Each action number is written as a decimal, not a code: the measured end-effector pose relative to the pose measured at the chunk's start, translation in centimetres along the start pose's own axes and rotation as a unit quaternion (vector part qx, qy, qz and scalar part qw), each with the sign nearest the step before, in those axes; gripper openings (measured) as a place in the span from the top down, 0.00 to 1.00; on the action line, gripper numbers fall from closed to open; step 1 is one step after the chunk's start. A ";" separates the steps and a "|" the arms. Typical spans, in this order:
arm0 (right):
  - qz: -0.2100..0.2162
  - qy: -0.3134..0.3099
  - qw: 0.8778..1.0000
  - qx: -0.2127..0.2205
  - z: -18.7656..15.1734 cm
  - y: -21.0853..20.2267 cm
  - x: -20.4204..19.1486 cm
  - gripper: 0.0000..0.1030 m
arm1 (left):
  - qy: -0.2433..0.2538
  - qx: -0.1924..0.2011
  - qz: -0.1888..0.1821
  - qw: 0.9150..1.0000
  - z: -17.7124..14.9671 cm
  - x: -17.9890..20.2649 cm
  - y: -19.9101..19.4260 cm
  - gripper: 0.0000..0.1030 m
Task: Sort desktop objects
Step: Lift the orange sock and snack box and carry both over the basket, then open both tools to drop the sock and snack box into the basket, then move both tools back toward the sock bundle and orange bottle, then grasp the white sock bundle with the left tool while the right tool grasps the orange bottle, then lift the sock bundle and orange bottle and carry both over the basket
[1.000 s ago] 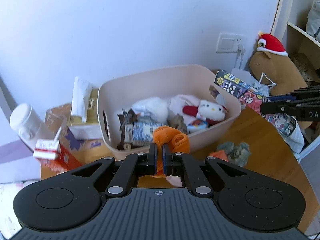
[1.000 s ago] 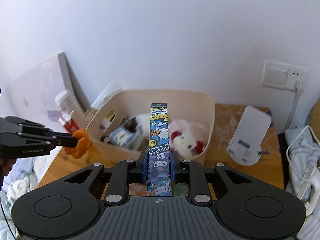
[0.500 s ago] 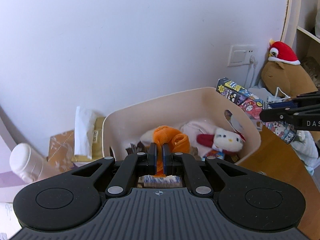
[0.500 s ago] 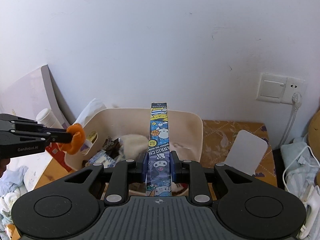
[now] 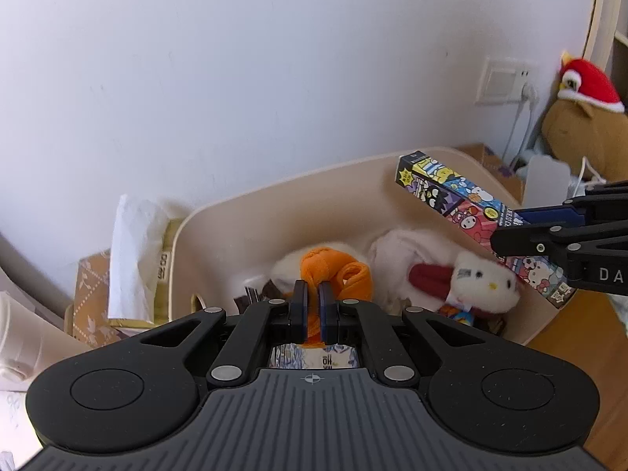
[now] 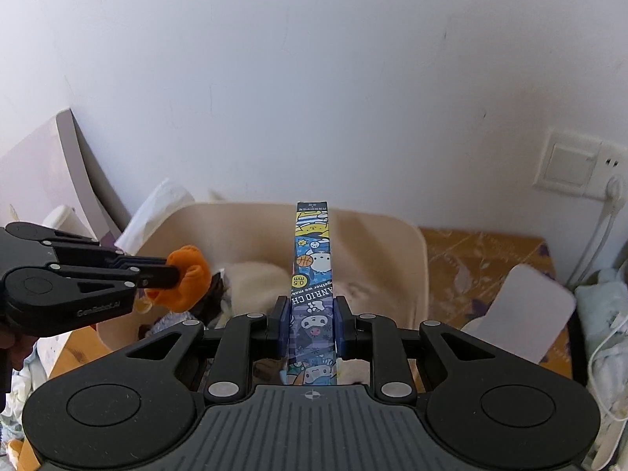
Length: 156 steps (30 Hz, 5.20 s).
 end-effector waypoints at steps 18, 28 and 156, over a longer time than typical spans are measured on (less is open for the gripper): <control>-0.008 0.000 1.000 -0.006 -1.2 -0.5 1.0 0.19 | -0.033 -0.022 0.032 0.999 -1.7 0.4 -0.2 0.24; -0.013 0.023 1.000 0.011 -2.0 -3.2 2.2 0.00 | -0.026 -0.020 0.043 0.999 -2.7 1.7 -2.1 0.22; 0.044 0.147 0.987 -0.042 -8.8 -9.2 3.0 0.65 | -0.145 0.020 -0.028 0.989 -10.0 5.4 -8.9 0.62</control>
Point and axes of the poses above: each gripper's, at about its wrist camera, not at the fingertips, and y roughly the way its jaws point, x to its right, z to its top, the point moved 3 cm from there along y, roughly the way its jaws point, and after that the axes turned 14 degrees about y, right-handed, at the moved point
